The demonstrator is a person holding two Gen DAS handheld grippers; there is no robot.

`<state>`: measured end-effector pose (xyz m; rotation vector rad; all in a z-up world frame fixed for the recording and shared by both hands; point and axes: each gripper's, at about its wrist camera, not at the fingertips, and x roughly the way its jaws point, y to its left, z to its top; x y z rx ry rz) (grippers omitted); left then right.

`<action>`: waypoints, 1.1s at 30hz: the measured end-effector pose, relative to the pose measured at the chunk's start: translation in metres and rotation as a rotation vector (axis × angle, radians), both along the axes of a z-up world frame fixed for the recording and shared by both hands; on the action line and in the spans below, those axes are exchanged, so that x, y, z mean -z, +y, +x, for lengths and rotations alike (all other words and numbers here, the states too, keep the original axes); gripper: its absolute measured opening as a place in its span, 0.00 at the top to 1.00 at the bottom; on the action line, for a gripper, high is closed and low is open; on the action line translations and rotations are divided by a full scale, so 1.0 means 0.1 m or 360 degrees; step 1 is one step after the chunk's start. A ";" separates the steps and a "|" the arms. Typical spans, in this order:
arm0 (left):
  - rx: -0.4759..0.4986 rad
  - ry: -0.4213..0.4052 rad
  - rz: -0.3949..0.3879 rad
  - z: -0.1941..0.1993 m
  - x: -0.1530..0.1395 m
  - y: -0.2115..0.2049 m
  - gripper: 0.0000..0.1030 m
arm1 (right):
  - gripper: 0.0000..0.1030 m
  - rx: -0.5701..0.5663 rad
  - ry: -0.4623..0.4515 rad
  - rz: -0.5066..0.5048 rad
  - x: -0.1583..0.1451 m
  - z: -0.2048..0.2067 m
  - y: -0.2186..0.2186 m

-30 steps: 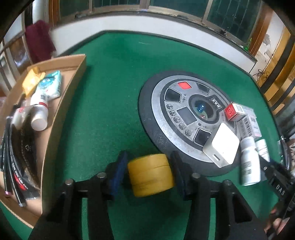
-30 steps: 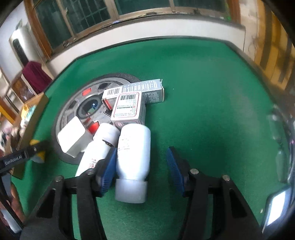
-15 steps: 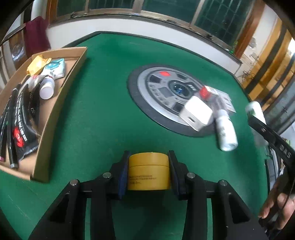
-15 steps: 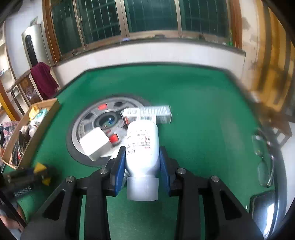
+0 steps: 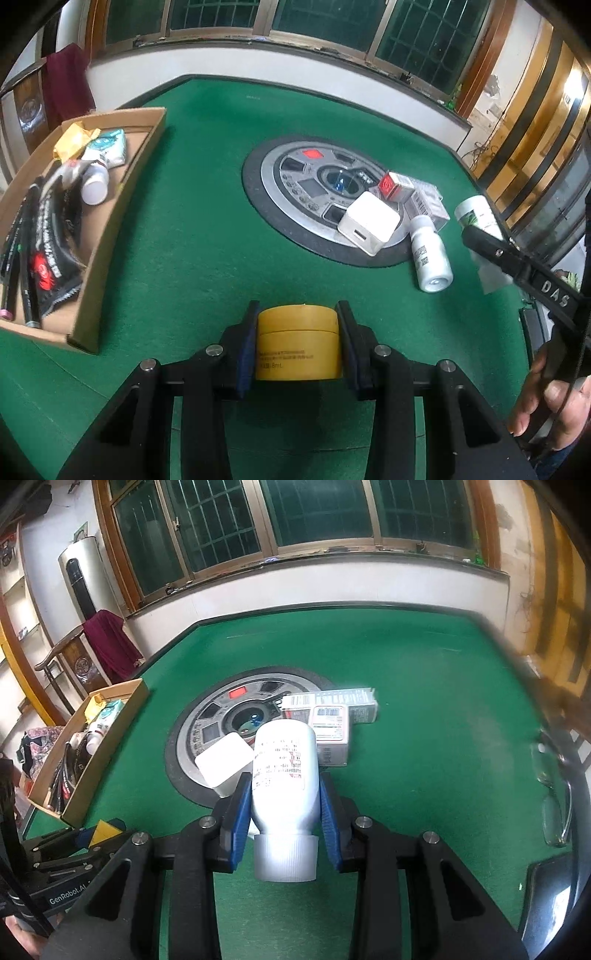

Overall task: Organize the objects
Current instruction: 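Grasp the yellow tape roll with the left gripper and lift it, then carry the tape roll and pill bottle into the tray and open both grippers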

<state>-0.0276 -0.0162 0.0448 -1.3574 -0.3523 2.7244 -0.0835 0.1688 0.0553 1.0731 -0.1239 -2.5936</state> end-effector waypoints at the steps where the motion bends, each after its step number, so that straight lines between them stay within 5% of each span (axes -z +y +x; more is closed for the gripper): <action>1: -0.0005 0.0020 0.0003 0.02 -0.03 -0.02 0.67 | 0.70 -0.0004 0.0004 -0.0004 -0.01 0.02 -0.02; 22: -0.0265 0.0291 -0.0151 0.41 -0.43 -0.67 0.66 | 0.69 -0.0277 0.0035 0.0011 -0.05 0.27 -0.88; 33: -0.0448 0.0314 -0.0181 0.42 -0.36 -1.25 0.66 | 0.69 -0.0472 0.0038 0.0013 -0.21 0.21 -1.58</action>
